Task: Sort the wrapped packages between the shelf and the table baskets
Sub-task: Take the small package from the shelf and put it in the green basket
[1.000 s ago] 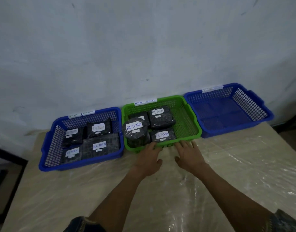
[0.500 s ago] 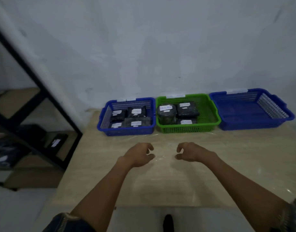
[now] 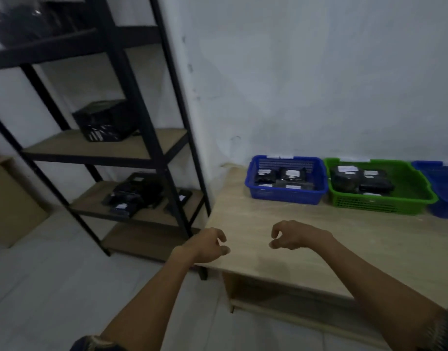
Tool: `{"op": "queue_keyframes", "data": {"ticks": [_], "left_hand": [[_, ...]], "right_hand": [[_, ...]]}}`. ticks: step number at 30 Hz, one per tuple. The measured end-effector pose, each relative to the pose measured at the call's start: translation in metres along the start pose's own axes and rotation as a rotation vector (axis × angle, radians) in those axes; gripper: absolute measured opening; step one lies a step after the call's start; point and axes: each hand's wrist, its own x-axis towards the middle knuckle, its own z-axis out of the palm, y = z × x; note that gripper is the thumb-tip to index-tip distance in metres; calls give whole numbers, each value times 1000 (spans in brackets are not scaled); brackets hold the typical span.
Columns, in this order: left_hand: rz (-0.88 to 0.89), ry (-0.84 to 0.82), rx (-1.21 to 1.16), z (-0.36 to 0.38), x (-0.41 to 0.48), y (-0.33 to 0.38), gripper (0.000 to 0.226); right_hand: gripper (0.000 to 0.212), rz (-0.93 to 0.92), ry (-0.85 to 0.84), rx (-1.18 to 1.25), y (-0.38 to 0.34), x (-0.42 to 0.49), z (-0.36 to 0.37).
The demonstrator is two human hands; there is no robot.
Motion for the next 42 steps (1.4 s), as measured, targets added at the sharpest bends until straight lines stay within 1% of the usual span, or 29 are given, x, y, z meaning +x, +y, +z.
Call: {"op": "queue_keyframes", "data": {"ticks": [2,4,6,8,12,16,20,23,26,30,33,36,39,42], "left_hand": [[6,9,-4,-17,-23,-40,44],[27,50,-5,-37,-45,-74,38],[30,86,-20,-53,-67,-104,32],[21,83,-16,-68,-82,-130,36],[9,120,-7,-96,-87,-176,34],[-2,117,-24,-120,-78,-207,39],[-31,127,-22,-149,-56,-242,38],[-21,133,-9,-177,-33,-264,31],[-27,130,-13,-209,-8,-286,36],[-28,168,-28,-251,27,-313,35],[-3,168,-36,-277,57,-336,39],[8,198,-85,-307,93,-364,36],[76,237,-94,-335,129,-392,32],[159,293,-82,-365,159,-416,27]], "right_hand": [[39,-23,6,4,-48,3,16],[40,-59,-3,3,-96,7,33],[42,-86,-58,-7,-142,9,48],[42,-109,-117,-27,-181,13,59],[42,-143,-110,-64,-238,28,60],[40,-162,-103,-102,-274,61,48],[29,-215,-74,-115,-305,106,29],[37,-253,-47,-142,-329,141,13],[38,-272,-63,-118,-356,171,-8],[39,-298,-73,-60,-395,208,-36],[39,-321,-76,-74,-426,241,-53],[36,-342,-34,-45,-457,278,-70],[36,-343,32,4,-487,314,-87],[36,-301,116,56,-515,353,-101]]}}
